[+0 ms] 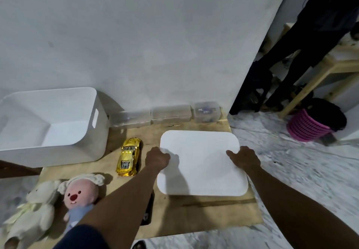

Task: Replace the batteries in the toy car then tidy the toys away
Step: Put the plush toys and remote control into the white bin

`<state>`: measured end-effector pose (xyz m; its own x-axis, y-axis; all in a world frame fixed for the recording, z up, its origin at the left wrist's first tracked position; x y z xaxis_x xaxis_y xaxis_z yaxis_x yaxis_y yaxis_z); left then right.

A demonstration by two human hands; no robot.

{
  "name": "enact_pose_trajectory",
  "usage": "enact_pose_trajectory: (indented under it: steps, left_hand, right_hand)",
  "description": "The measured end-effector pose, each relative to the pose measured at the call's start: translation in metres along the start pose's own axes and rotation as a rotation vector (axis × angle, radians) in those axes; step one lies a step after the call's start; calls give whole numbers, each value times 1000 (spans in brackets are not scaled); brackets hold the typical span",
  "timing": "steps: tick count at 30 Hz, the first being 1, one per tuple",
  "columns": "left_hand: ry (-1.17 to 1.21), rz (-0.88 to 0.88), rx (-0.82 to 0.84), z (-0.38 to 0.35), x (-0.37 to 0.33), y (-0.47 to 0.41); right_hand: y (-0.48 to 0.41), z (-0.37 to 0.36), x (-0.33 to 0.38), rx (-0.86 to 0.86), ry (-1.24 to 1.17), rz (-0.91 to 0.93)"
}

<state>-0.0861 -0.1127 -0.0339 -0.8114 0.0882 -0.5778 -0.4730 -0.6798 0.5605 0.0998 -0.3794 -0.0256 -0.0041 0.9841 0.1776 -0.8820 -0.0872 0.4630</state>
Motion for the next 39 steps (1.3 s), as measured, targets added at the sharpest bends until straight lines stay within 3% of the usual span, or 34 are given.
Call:
enact_pose_trajectory:
  steps: [8,15,23,27,32,35,39]
  left_hand:
    - [44,-14,51,-3,6,5]
    - [199,-70,53,50,8,38]
    - [261,-51,-161,178,83,75]
    - [168,-47,-277,241,136,73]
    - [-54,1,-322,292,201,59]
    - [-188,12,-275,303,232,45]
    - [-246,60,-41,296,268,22]
  right_hand:
    - [11,-5,8,-55,87,41]
    - [40,1,65,-98,6,281]
    - [144,-31,193,35,-83,566]
    - [207,-75,259,167,-87,713]
    - [267,-138,317,278,-57,754]
    - [285,-177,341,266,50,711]
    - [291,-225,352,228,208,647]
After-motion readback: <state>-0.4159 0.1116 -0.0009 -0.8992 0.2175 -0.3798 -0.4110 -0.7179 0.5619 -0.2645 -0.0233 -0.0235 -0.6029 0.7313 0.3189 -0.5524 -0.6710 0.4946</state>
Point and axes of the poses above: each hand's wrist, its own y-axis away from the middle knuckle, its own z-axis out of the back of the hand, x = y × z, the point moved 4 cm from there along -y, towards the middle knuckle, and after that the axes turned 6 degrees about y, right-handed, at the moved point
